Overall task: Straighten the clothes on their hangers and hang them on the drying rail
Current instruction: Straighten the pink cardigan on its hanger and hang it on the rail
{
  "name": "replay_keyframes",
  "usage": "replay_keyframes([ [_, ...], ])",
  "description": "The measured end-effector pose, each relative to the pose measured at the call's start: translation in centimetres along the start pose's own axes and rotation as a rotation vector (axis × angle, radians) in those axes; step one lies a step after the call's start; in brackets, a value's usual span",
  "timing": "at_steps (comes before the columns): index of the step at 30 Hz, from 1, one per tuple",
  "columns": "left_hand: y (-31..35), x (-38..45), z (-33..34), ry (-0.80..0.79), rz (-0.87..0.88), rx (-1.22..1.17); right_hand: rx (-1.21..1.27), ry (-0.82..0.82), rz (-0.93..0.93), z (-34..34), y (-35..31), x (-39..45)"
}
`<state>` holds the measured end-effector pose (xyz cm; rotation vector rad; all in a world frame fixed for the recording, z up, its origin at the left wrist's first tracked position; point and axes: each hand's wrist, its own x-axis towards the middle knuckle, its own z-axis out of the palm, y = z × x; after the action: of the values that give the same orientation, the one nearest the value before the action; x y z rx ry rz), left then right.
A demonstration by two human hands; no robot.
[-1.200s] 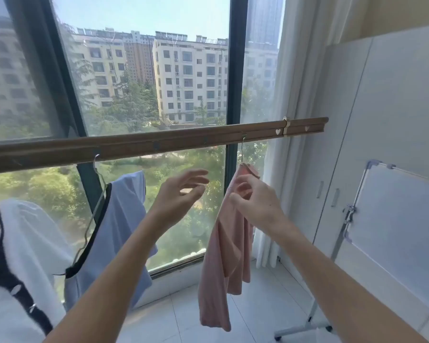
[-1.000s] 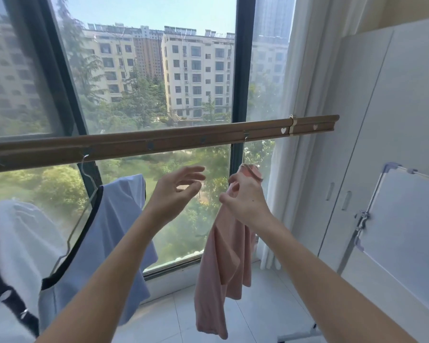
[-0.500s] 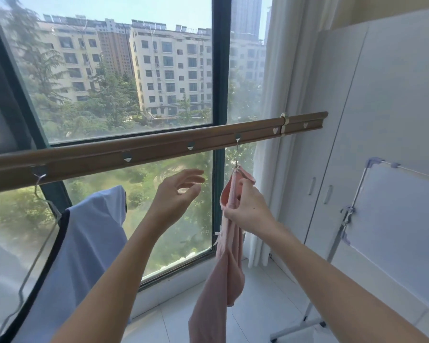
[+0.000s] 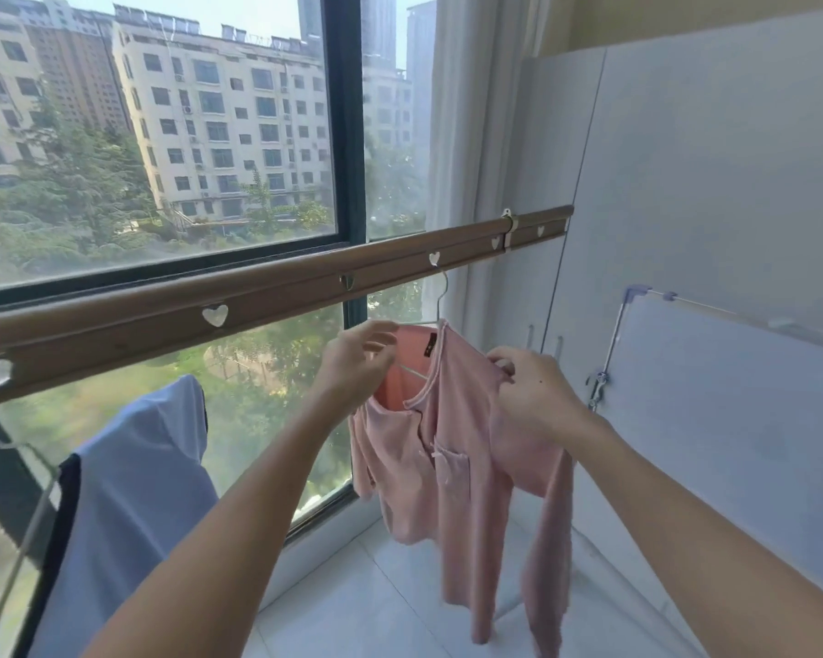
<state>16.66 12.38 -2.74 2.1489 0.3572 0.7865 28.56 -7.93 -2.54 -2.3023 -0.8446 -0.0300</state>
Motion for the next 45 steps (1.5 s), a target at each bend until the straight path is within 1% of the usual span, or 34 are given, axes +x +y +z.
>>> replay_keyframes([
  [5,-0.6,1.9,0.7,0.047,0.024,0.135,-0.021,0.075,-0.009,-0.9,2.2,1.8],
  [8,-0.5,2.8,1.1,0.038,0.054,0.198,-0.012,0.098,-0.005,-1.2,3.4,2.7],
  [10,0.1,3.4,1.5,-0.002,0.065,0.222,-0.004,0.07,-0.01,-1.4,4.0,3.3],
  [13,0.8,4.5,2.5,-0.135,0.074,0.264,0.013,0.027,-0.074,-1.3,4.7,3.9],
  [15,1.1,5.1,3.1,-0.188,0.056,0.241,0.016,0.041,-0.125,-1.0,5.1,4.3],
  [17,1.1,5.3,3.4,-0.179,0.036,0.187,0.066,0.09,-0.176,-0.6,5.4,4.6],
  [19,1.0,5.5,3.5,-0.178,0.033,0.164,0.119,0.128,-0.195,-0.5,5.6,4.9],
  [23,0.7,5.8,3.5,-0.204,0.024,0.169,0.166,0.146,-0.208,-0.1,5.6,5.5],
  [25,0.7,5.8,3.5,-0.202,0.032,0.174,0.187,0.187,-0.221,0.0,5.5,5.8],
  [29,0.5,5.8,3.6,-0.175,0.012,0.145,0.236,0.268,-0.208,0.1,5.3,6.2],
  [34,0.4,5.8,3.8,-0.168,-0.015,0.126,0.179,0.27,-0.222,-0.7,5.3,6.5],
  [38,-0.2,5.7,3.6,-0.133,-0.041,0.135,0.138,0.344,-0.147,-2.0,7.4,6.7],
  [40,-0.3,5.7,3.5,-0.126,-0.049,0.143,0.106,0.311,-0.145,-2.4,8.3,6.7],
  [43,0.1,5.8,3.8,-0.138,-0.049,0.127,0.07,0.185,-0.203,-2.5,8.9,6.3],
  [45,0.7,5.7,4.3,-0.147,-0.04,0.139,0.08,0.133,-0.203,-2.6,9.1,5.9],
])
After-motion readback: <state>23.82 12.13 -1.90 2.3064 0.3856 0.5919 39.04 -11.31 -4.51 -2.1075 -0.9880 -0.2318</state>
